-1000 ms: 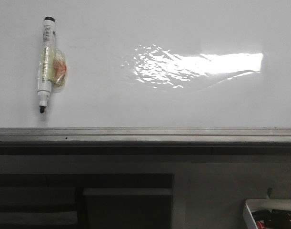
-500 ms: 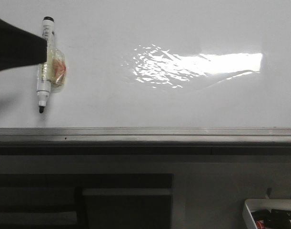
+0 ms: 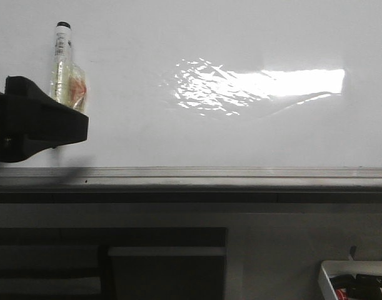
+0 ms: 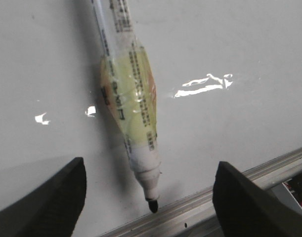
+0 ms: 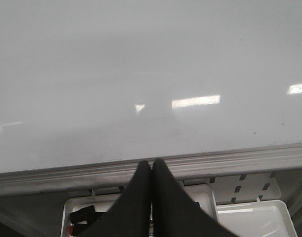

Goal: Write number 4 on whiteboard

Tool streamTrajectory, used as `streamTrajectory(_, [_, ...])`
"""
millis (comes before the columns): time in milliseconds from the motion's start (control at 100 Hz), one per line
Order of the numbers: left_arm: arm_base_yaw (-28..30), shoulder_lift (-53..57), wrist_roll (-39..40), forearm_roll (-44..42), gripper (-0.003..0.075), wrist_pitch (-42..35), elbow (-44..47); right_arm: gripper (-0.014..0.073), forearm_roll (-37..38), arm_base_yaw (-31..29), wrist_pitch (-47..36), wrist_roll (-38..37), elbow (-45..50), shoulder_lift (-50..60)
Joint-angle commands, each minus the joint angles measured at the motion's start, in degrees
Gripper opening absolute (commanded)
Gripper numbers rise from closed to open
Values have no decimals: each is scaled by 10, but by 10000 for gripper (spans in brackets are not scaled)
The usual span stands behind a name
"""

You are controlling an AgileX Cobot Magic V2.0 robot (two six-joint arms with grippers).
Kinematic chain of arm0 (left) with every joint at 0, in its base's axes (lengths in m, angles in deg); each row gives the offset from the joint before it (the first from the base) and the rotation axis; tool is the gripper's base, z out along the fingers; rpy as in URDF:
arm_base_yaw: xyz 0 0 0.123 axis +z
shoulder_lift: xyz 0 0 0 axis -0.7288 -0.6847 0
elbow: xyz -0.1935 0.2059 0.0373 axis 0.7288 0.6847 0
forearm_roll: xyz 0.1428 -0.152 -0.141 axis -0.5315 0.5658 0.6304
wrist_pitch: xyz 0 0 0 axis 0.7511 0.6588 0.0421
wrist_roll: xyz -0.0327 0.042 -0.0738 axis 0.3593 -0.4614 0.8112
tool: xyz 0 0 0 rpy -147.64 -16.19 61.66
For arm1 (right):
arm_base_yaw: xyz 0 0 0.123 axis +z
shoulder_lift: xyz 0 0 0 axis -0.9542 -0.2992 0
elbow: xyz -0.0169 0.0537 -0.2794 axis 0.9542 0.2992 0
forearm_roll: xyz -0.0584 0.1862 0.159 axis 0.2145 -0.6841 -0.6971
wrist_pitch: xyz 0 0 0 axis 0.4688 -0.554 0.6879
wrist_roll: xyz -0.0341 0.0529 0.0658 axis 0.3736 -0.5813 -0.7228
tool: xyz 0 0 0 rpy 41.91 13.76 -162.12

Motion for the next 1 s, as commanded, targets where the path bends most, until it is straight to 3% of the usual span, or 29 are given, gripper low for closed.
streamTrajectory(0, [-5,-3,7,9,465,-46,-16,-50,-1,4,-41,6,-21,-7])
streamTrajectory(100, [-5,-7,7,12,333,-63,-16,-50,-1,35,-39,6,-21,-7])
streamTrajectory(280, [-5,-7,7,12,-24,-74,-16,-50,-1,109,-30,6,-21,-7])
streamTrajectory(440, [-5,-7,7,7,-20,-94,-16,-50,-13,159,-10,6,-21,-7])
streamTrajectory(520, [-5,-7,7,-35,-20,-98,-16,-39,-27,195,21,6,-34,-8])
streamTrajectory(700, [-5,1,7,-232,-20,-109,-16,48,-29,281,96,16,-109,-46])
streamTrajectory(860, [-5,3,6,-425,-20,-163,-16,225,-41,346,129,42,-186,-111])
streamTrajectory(990, [-5,3,-43,-509,-20,-217,-16,255,-53,398,132,50,-234,-162])
